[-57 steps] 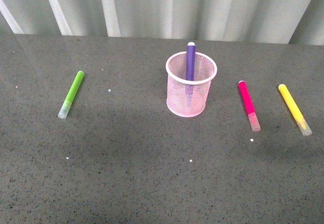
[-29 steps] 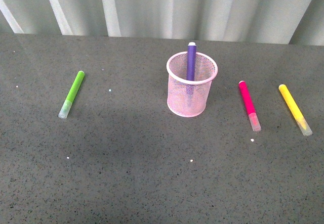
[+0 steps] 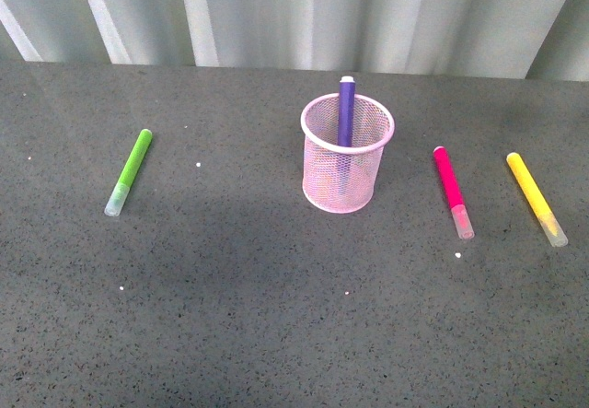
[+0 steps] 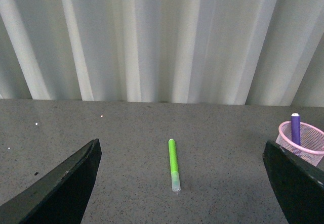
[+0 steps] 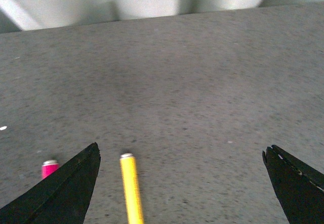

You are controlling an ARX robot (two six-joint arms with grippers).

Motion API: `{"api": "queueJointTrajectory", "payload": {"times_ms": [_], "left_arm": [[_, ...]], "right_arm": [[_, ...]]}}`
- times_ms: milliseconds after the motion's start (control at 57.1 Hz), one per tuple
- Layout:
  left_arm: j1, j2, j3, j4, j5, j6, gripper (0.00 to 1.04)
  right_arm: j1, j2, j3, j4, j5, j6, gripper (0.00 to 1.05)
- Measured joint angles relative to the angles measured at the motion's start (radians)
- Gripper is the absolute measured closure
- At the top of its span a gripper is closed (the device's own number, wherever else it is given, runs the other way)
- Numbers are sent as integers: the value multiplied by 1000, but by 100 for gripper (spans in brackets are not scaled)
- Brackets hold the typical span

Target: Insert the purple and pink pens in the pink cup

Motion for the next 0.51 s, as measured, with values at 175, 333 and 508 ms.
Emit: {"api": "queueJointTrajectory", "payload": {"times_ms": [175,333,508], "left_arm": [[0,0,0,0,0,0,7],[0,0,0,0,0,0,7],[0,0,0,0,0,0,7]], "right_arm": [[95,48,-19,32,-66,-7,7],[129,131,-47,76,-90,13,7],[153,175,-56,121,-113,20,7]]}}
